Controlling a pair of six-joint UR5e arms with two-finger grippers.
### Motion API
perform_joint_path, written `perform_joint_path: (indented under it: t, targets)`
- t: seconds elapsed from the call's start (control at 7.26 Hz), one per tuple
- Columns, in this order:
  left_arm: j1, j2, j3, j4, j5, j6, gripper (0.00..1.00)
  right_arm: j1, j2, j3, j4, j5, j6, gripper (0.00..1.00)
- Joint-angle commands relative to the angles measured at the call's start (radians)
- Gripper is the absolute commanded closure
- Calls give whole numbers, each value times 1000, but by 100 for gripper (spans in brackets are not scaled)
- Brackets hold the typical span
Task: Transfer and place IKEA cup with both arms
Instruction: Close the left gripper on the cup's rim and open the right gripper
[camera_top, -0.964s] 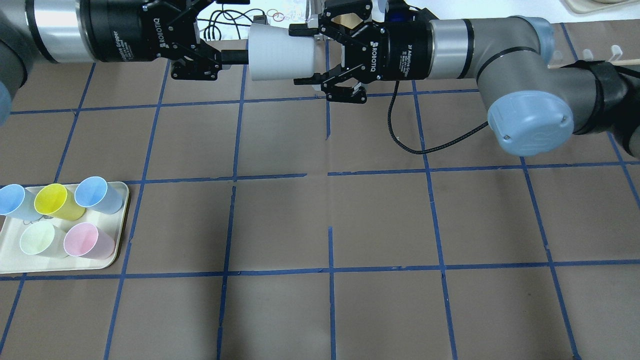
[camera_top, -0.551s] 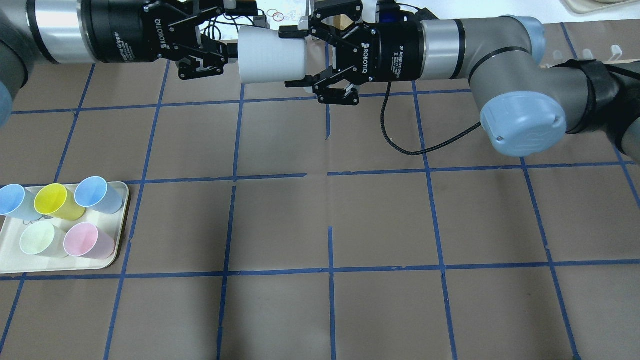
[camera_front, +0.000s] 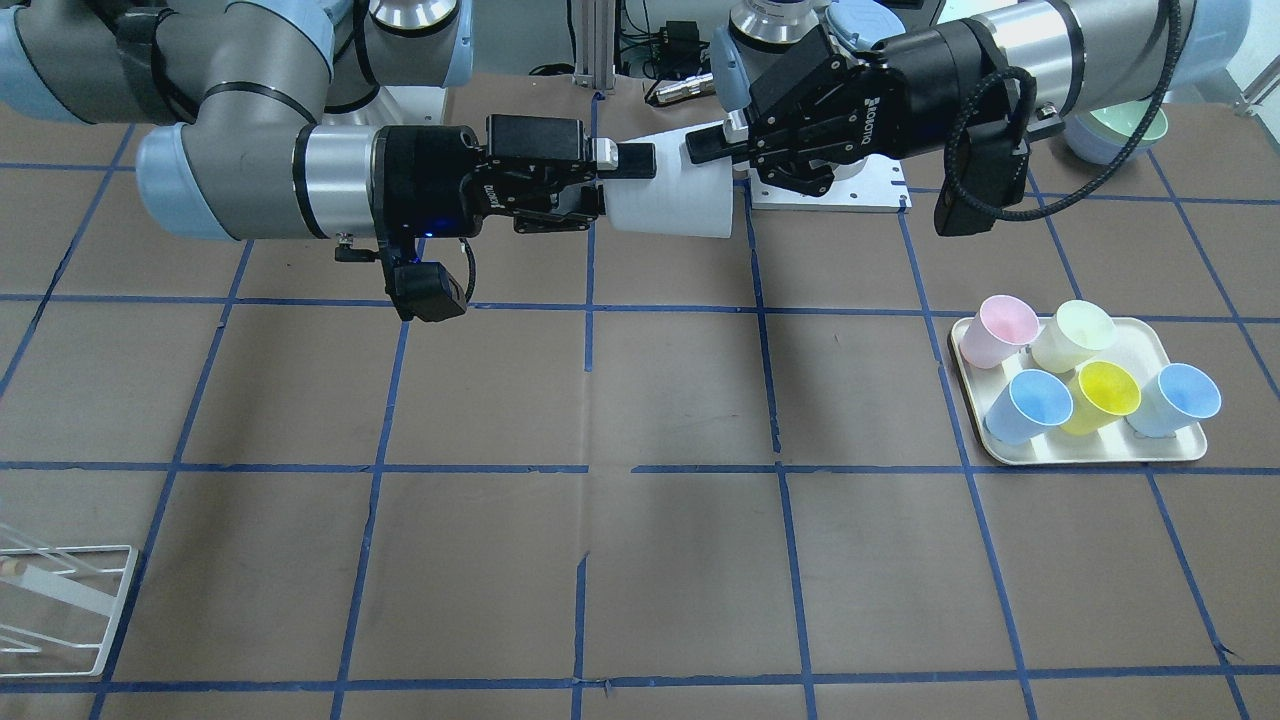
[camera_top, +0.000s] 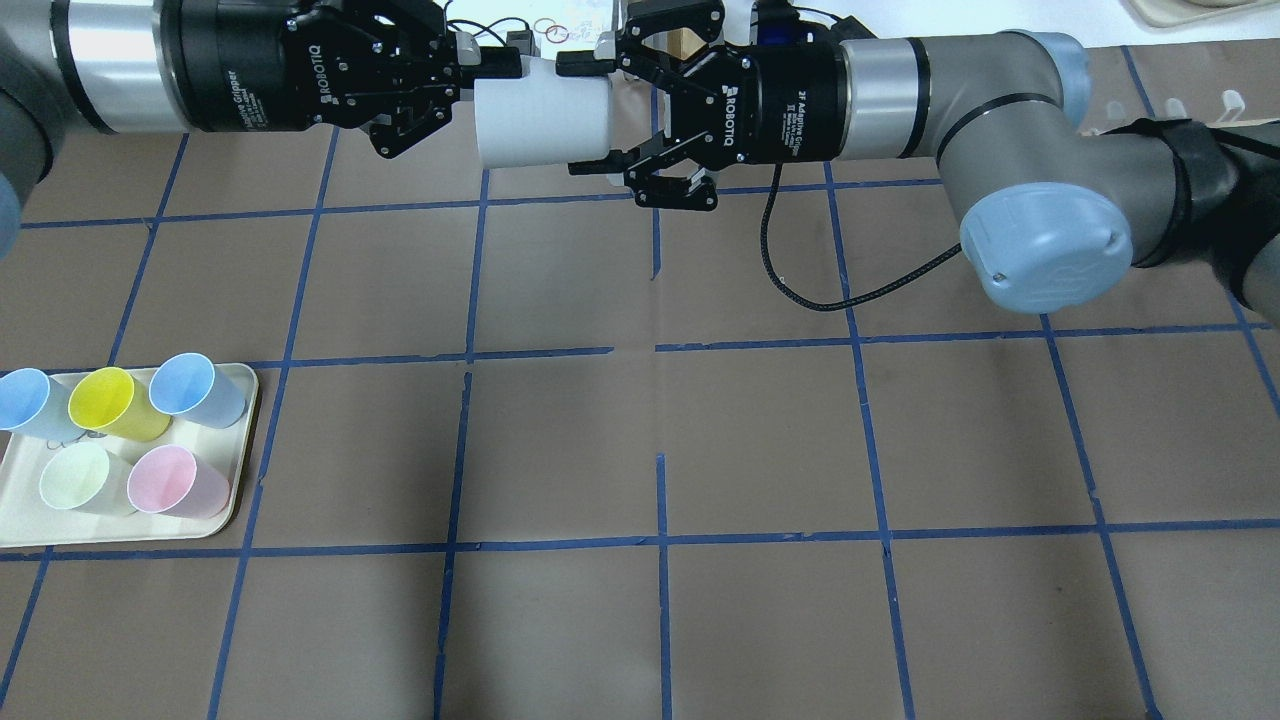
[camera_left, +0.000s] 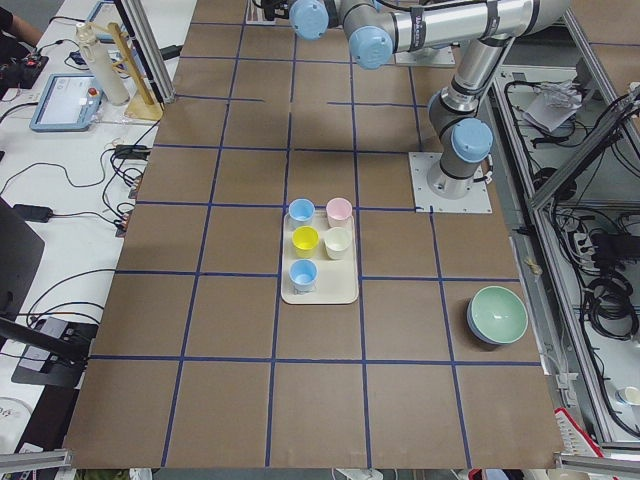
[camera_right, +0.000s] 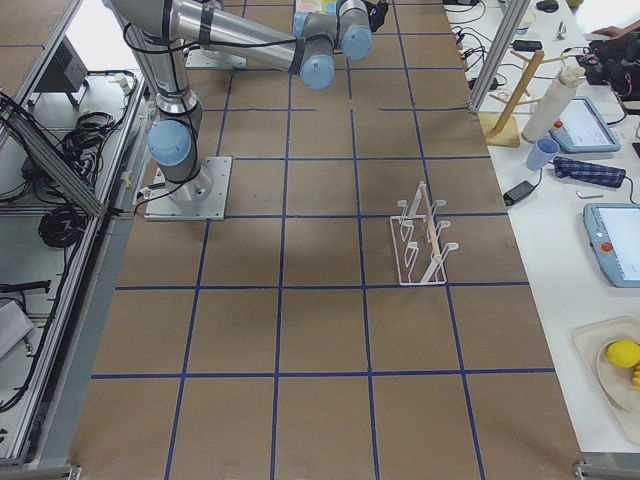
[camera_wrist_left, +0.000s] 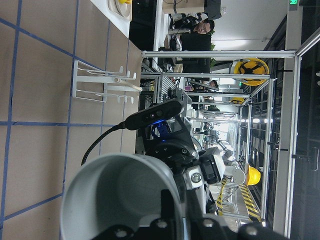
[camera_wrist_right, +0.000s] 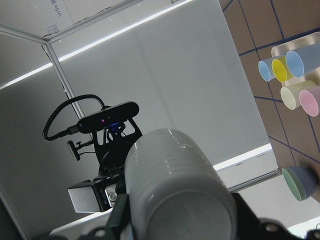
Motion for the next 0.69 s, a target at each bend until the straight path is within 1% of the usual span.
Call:
perform_joint_path:
  t: [0.0,0.41,0.55]
  targets:
    - [0,5,-9,2,1,-1,96,-2,1,0,3,-3,42,1]
    - [4,5,-5,2,3,-4,96,-34,4,-2,-3,0,49,0]
    - [15,5,11,3,41,-29,96,-84,11,-6,-5,-12,57,0]
